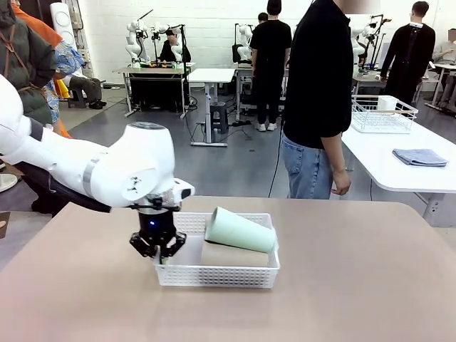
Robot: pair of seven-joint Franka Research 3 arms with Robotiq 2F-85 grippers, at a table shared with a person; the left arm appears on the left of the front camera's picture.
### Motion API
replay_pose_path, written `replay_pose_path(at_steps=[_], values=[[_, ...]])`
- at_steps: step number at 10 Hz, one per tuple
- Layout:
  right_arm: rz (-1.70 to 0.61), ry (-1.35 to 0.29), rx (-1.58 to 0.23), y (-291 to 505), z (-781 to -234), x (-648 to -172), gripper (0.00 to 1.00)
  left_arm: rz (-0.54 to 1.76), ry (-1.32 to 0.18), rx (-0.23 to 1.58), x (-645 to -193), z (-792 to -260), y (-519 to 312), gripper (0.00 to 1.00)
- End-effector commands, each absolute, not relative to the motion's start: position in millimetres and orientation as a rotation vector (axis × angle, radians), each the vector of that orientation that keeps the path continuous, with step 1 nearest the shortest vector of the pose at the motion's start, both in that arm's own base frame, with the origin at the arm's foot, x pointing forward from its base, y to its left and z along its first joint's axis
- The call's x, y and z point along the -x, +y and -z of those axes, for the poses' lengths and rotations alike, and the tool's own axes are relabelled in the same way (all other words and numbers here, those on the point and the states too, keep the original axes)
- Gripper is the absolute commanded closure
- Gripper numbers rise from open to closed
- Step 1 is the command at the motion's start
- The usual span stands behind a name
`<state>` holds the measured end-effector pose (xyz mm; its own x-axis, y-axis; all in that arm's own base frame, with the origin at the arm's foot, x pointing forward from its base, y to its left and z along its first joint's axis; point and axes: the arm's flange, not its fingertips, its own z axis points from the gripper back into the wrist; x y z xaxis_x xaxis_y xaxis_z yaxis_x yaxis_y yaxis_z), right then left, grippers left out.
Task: Clean and organize the cups into the basket.
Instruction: Move the Organizing basket back to the left side of the table.
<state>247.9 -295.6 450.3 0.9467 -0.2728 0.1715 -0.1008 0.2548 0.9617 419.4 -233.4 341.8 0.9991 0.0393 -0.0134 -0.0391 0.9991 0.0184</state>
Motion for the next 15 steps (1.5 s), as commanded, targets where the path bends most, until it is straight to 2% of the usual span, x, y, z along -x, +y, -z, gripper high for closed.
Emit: replay_pose_path(at_steps=[1,4,6,8,12,14,15], values=[[0.112,-0.326,-1.307,-294.8,-453.1,-244.6,0.00,-0.058,0.022,-0.066,-429.2,-359.9,-161.1,0.96],[0.112,-0.326,-1.307,-294.8,-453.1,-244.6,0.00,-0.091,-0.023,-0.060,-428.0,-397.1,-62.8,0.96],[0.112,-0.326,-1.307,-294.8,-453.1,-244.6,0.00,-0.106,-0.013,-0.048,-418.4,-395.2,-13.8,0.96],[0.112,-0.326,-1.307,-294.8,-453.1,-244.6,0.00,-0.069,0.027,-0.076,-440.5,-390.0,37.3,0.96],[0.112,-0.326,-1.307,-294.8,-453.1,-244.6,0.00,-0.045,0.023,-0.057,-448.4,-382.3,82.9,0.96],[0.112,-0.326,-1.307,-294.8,-453.1,-244.6,0.00,0.002,-0.016,-0.074,-438.3,-385.9,59.5,0.96],[0.112,-0.326,-1.307,-294.8,-453.1,-244.6,0.00,-0.055,0.035,-0.046,-446.7,-379.0,79.5,0.96]])
